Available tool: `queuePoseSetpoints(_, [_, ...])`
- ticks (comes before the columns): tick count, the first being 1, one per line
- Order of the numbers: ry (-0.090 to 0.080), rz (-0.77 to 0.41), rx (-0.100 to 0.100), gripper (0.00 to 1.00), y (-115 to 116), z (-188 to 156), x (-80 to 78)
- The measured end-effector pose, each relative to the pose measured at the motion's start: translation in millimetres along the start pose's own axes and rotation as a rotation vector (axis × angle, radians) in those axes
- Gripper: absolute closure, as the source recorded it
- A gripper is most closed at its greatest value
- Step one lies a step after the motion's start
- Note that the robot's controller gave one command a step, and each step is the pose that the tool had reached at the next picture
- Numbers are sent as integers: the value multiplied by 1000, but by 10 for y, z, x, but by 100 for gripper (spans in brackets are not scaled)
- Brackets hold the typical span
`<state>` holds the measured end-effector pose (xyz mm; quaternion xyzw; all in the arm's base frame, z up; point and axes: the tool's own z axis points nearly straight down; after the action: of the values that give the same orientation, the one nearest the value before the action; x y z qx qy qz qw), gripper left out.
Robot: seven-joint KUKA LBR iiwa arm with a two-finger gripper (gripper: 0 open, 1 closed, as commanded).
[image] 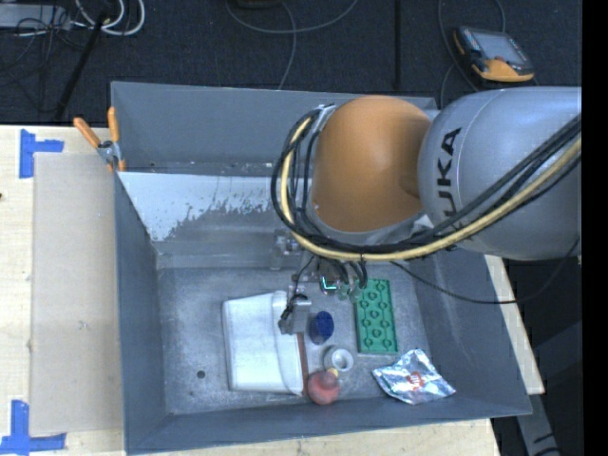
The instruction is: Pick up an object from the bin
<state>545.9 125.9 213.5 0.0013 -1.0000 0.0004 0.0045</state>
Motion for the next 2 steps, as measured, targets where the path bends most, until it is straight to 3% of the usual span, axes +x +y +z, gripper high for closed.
queuePoseSetpoints(1, [-4,-382,1,0,467,1422,-585])
queuePoseSetpoints(2, [-11,-361,3,0,-389,1113,-438])
